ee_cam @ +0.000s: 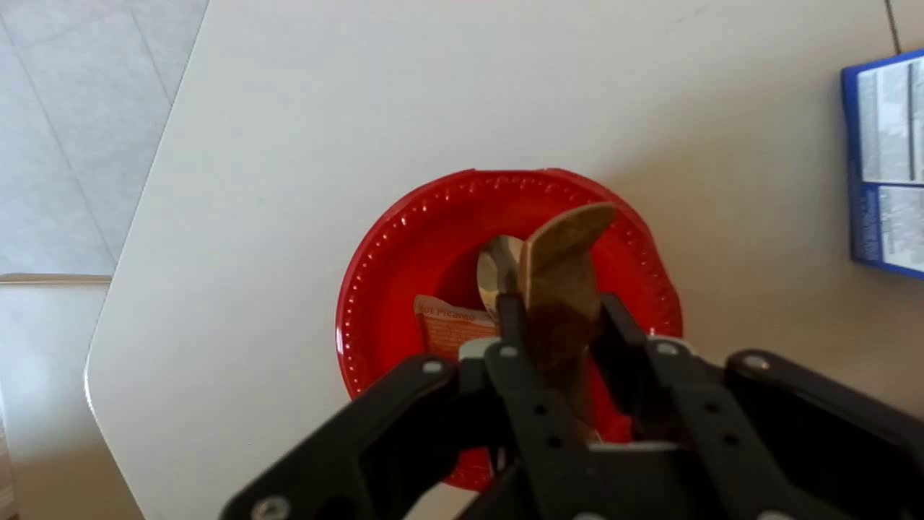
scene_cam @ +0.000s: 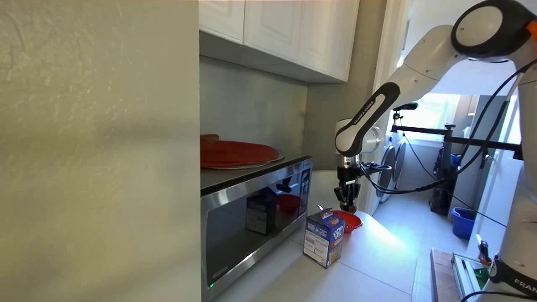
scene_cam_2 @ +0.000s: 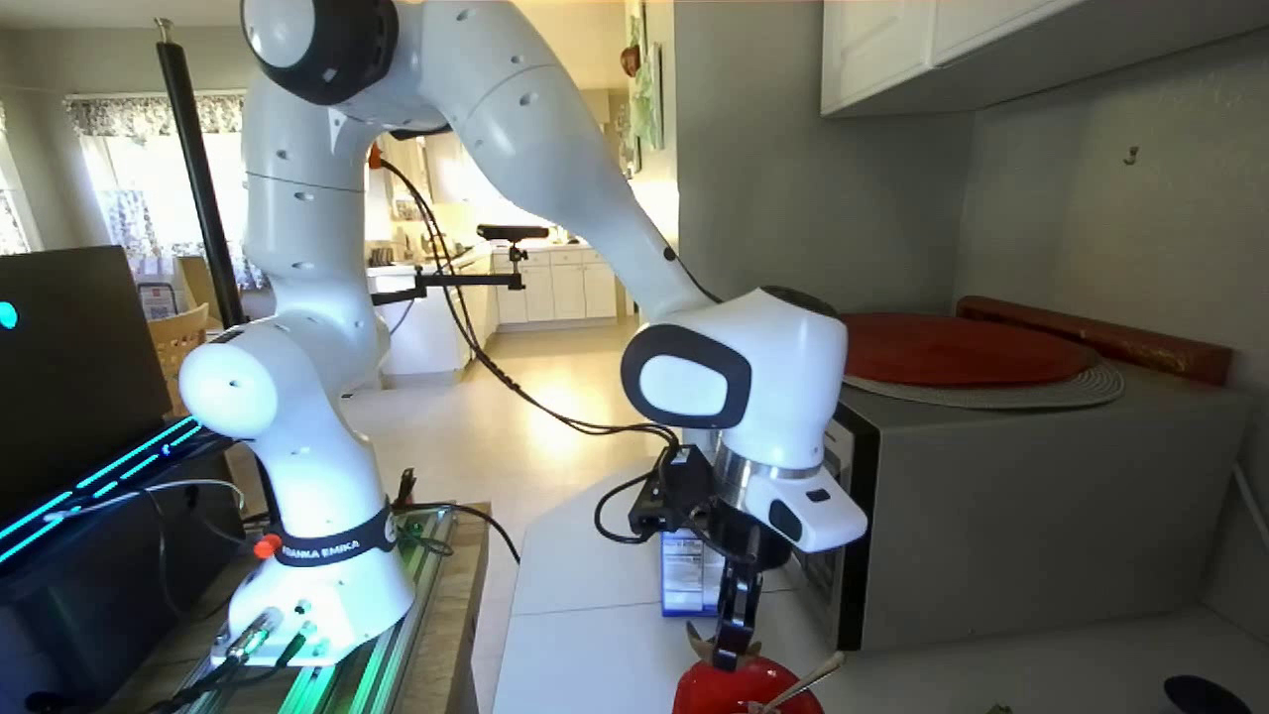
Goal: Put the item in the bowl
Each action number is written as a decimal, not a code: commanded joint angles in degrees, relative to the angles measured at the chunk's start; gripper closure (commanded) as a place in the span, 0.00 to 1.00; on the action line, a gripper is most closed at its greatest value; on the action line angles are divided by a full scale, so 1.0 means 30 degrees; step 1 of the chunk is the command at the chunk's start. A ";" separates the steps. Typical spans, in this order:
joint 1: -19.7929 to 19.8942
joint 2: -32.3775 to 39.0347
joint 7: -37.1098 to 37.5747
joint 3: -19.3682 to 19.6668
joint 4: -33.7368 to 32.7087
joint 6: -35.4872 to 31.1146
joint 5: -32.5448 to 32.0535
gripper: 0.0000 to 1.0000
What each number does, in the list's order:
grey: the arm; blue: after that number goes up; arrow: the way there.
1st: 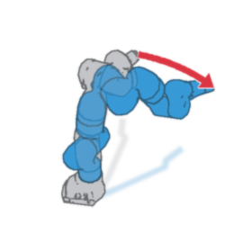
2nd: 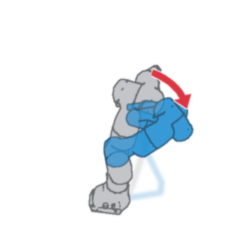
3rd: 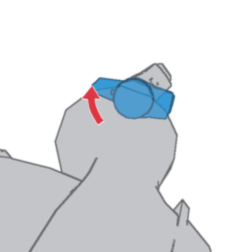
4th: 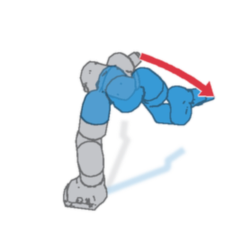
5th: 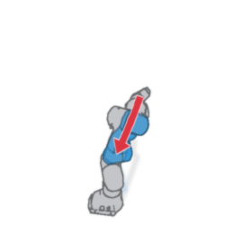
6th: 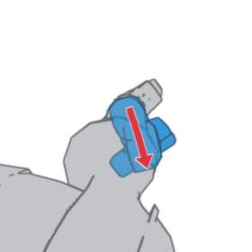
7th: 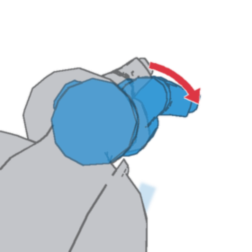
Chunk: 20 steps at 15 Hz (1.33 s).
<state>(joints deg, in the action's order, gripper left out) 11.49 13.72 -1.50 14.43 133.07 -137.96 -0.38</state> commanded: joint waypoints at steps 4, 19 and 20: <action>0.0145 0.2932 0.1643 -0.0149 -0.1857 -0.1125 0.0008 0.93; -0.0127 0.0504 0.1639 0.0278 -0.0578 -0.1201 -0.0872 0.00; -0.0136 -0.0291 0.1447 0.0253 -0.0238 -0.0996 -0.1001 0.00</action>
<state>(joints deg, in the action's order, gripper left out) 11.38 20.37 3.84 14.91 127.95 -142.38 -0.91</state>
